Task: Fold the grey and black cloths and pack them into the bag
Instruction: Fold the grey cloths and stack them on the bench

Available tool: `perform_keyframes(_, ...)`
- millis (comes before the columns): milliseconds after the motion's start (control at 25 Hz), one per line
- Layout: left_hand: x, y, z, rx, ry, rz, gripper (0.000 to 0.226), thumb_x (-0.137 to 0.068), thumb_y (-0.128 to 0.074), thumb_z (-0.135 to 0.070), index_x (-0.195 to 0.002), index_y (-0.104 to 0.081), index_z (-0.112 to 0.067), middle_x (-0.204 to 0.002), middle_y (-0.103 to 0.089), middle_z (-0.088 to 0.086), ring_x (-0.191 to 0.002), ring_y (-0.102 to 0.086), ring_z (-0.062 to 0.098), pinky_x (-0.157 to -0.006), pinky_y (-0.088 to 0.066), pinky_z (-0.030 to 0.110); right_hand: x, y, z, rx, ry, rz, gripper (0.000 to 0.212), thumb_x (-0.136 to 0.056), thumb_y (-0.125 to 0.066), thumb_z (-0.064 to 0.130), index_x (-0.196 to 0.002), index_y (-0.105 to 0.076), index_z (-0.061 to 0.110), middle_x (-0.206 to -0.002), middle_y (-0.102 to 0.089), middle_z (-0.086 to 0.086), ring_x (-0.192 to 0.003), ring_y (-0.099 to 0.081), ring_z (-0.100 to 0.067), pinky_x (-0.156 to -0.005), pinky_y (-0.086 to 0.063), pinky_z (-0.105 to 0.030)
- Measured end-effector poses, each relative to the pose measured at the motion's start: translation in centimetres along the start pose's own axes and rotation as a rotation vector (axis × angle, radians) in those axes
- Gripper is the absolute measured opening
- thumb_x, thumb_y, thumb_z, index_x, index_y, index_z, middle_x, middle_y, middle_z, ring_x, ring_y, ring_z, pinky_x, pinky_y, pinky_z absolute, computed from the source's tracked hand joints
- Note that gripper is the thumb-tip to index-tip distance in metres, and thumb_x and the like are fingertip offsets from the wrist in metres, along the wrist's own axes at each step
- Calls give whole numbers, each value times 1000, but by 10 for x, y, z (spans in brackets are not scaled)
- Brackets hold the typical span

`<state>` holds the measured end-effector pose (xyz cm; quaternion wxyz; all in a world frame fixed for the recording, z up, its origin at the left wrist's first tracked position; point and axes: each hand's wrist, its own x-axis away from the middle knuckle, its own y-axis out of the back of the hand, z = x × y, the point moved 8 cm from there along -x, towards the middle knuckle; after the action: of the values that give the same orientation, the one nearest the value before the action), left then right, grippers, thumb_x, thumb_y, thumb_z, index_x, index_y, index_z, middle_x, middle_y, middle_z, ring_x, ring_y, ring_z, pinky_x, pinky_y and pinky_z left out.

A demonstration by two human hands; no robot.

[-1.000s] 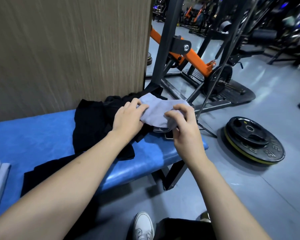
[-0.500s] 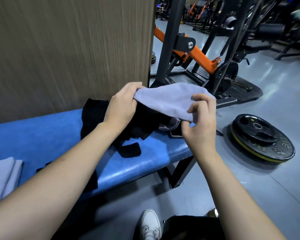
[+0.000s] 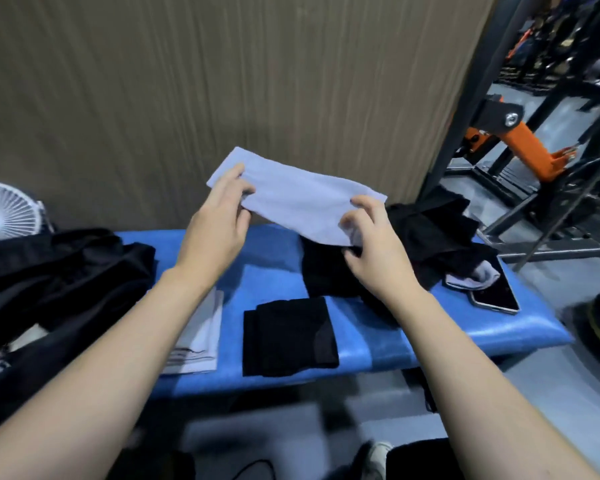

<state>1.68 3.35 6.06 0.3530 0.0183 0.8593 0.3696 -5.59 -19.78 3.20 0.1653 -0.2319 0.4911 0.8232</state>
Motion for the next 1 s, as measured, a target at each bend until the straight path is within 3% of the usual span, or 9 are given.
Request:
perform_keyframes(120,22,16,47,-100,54,46,30,-98,-50,-9,-127,-54,-18,-160,-30,-9,-119,-56,20,-89,-50,37,-14,-46,20,61,20,35,37,-76,-63,-3,-107,-60,15,-133,-50,6,-101,-58,-18,-72,-53,-39)
perform_keyframes(240,33,16,86,-199,79,137,30,-100,-51,-15,-129,-55,-18,-161,-29,-6,-123,-55,22,-86,-49,36,-27,-84,27,52,41,64,30,-79,-62,0,-104,-65,16,-134,-56,10,-110,-60,-17,-78,-53,-35)
perform_keyframes(480,52,-14,141,-263,261,491,54,-102,-47,-39,-152,-36,-21,-167,-7,-3,-149,-24,19,-115,-31,36,-40,-143,12,75,-62,227,40,-84,-50,-6,-111,-71,15,-145,-55,8,-128,-55,-16,-100,-46,-30)
perform_keyframes(680,72,-34,148,-249,443,831,63,-99,-35,-61,-155,-27,-34,-167,3,-10,-153,-9,20,-123,-14,37,-36,-159,9,115,-133,381,55,-76,-42,-17,-114,-70,14,-145,-54,5,-129,-53,-20,-99,-42,-28)
perform_keyframes(760,68,-28,146,-280,457,793,54,-99,-34,-62,-149,-37,-41,-166,-7,-10,-149,-21,27,-119,-23,39,-36,-153,10,106,-125,352,53,-74,-44,-17,-108,-71,13,-139,-58,5,-119,-60,-24,-97,-45,-33)
perform_keyframes(840,62,-17,145,-355,457,674,47,-100,-34,-60,-140,-47,-40,-155,-26,-5,-130,-36,31,-110,-31,38,-35,-147,14,111,-99,313,51,-71,-45,-15,-104,-70,15,-135,-59,5,-111,-63,-27,-90,-49,-42)
perform_keyframes(920,54,-11,140,-389,422,537,44,-100,-37,-58,-138,-50,-39,-138,-38,-5,-117,-36,26,-104,-30,34,-32,-141,16,112,-105,270,50,-73,-45,-14,-107,-67,16,-132,-57,4,-105,-63,-30,-81,-51,-45)
perform_keyframes(1000,49,-15,130,-335,333,507,40,-101,-40,-54,-135,-55,-39,-128,-42,-9,-117,-35,19,-101,-27,29,-29,-133,18,76,-130,204,46,-77,-46,-12,-109,-64,15,-128,-53,6,-91,-62,-31,-69,-52,-44)
